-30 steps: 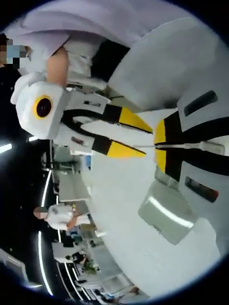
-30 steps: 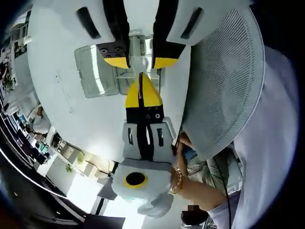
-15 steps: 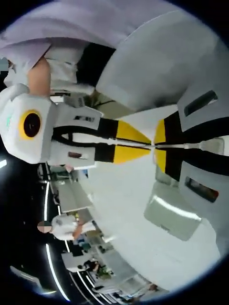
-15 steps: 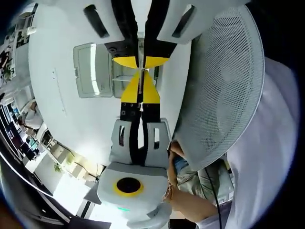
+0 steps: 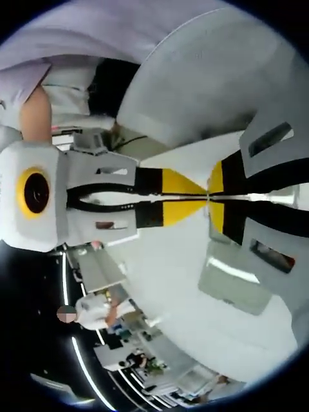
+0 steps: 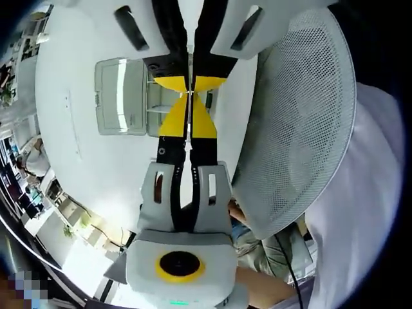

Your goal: Insert the divider into the dual guide fixture by aligning both edges with the guide slots and pushing it downward to the bottom, including one-sided entry, uneven engagement, binding, and posture correction.

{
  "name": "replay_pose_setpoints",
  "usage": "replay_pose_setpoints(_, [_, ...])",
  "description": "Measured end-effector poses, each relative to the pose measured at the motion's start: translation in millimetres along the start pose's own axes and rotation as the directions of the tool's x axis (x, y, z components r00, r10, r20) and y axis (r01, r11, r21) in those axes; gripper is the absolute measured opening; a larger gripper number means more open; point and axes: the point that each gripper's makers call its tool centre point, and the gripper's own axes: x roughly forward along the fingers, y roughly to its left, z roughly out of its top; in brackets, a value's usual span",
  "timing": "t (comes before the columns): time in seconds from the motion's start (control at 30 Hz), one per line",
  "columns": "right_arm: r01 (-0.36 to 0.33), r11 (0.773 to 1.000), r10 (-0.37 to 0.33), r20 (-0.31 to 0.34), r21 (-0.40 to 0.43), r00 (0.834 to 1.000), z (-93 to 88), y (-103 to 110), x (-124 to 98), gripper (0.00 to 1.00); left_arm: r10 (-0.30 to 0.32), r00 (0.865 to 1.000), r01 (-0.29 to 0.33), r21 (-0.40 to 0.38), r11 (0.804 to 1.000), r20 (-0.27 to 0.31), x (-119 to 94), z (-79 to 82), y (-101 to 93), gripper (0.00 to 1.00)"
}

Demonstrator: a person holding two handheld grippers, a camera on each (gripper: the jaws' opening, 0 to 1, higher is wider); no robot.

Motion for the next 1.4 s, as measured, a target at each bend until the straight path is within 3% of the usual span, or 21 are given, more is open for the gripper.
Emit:
replay_pose_setpoints(0.23, [0.012, 1.0, -0.012, -0.005, 0.01, 1.0, -0.9, -1.6, 1.4, 0.0, 0.026, 1.0, -0.026, -0.013, 1.0, 0.008, 0.4, -2.0, 2.8, 0.0])
replay_pose_setpoints(0.4, [0.018, 0.999, -0.019, 0.022, 0.046, 1.0, 6.7, -9.6, -2.5, 0.0, 0.106, 0.992, -0.097, -0.135, 0.986, 0.065, -8.5, -1.9, 14.8, 0.07])
replay_pose_setpoints(0.6, [0.025, 0.998, -0.027, 0.035, 0.065, 0.999, 9.3, -14.9, -5.4, 0.0, 0.18, 0.978, -0.153, -0.217, 0.964, 0.108, -21.7, -5.8, 22.6, 0.12])
replay_pose_setpoints(0.8, [0.034, 0.996, -0.037, 0.04, 0.078, 0.999, 10.6, -18.6, -7.4, 0.0, 0.265, 0.955, -0.216, -0.296, 0.93, 0.136, -38.8, -11.3, 29.5, 0.15])
replay_pose_setpoints(1.0, [0.042, 0.995, -0.046, 0.041, 0.089, 0.998, 10.3, -22.1, -8.7, 0.0, 0.355, 0.922, -0.282, -0.36, 0.89, 0.157, -61.4, -16.3, 41.3, 0.17])
replay_pose_setpoints(1.2, [0.048, 0.994, -0.052, 0.039, 0.1, 0.998, 9.3, -26.4, -8.5, 0.0, 0.406, 0.897, -0.312, -0.397, 0.863, 0.176, -80.6, -16.8, 43.4, 0.19])
replay_pose_setpoints(1.33, [0.046, 0.993, -0.05, 0.039, 0.109, 0.998, 9.0, -28.7, -7.1, 0.0, 0.438, 0.873, -0.314, -0.439, 0.842, 0.216, -91.7, -14.7, 36.9, 0.22])
replay_pose_setpoints(1.4, [0.045, 0.993, -0.05, 0.038, 0.111, 0.998, 8.5, -29.9, -6.4, 0.0, 0.447, 0.867, -0.309, -0.466, 0.829, 0.219, -94.9, -16.9, 32.9, 0.24])
